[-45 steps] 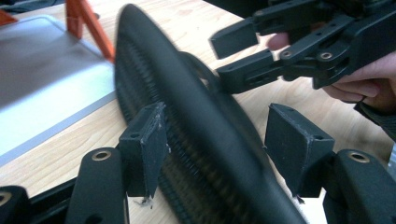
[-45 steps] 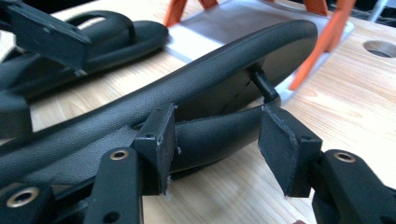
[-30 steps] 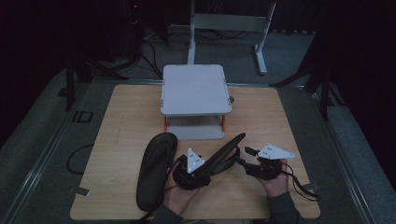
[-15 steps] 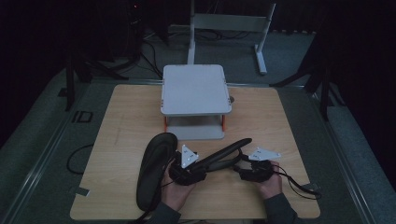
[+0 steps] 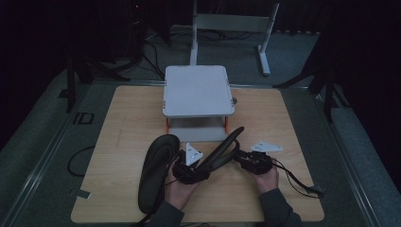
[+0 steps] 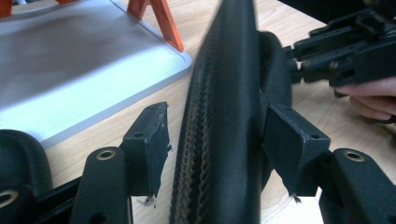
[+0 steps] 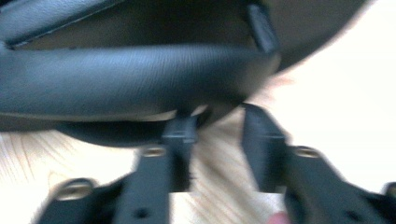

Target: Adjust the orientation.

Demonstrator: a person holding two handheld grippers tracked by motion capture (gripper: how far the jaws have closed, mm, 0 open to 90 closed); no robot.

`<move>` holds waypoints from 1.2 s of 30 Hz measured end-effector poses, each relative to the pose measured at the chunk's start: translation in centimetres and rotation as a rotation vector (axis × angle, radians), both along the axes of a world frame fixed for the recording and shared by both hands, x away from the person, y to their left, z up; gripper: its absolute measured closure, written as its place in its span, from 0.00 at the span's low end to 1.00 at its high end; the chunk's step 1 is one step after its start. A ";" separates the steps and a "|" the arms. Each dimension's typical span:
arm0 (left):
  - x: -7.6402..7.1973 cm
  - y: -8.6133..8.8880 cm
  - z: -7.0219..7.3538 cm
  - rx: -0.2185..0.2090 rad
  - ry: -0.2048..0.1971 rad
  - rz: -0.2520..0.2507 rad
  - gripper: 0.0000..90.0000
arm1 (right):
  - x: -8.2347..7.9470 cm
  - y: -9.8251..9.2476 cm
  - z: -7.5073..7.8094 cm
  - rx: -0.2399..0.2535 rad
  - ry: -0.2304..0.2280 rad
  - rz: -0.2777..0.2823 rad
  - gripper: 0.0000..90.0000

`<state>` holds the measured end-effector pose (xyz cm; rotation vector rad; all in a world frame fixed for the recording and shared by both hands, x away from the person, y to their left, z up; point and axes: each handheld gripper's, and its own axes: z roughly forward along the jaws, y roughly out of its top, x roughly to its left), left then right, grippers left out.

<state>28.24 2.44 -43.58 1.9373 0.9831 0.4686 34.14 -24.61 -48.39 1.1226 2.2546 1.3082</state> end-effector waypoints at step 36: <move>1.8 3.1 0.5 -0.030 0.008 0.082 0.46 | 0.9 1.1 1.8 0.100 0.047 -0.025 0.67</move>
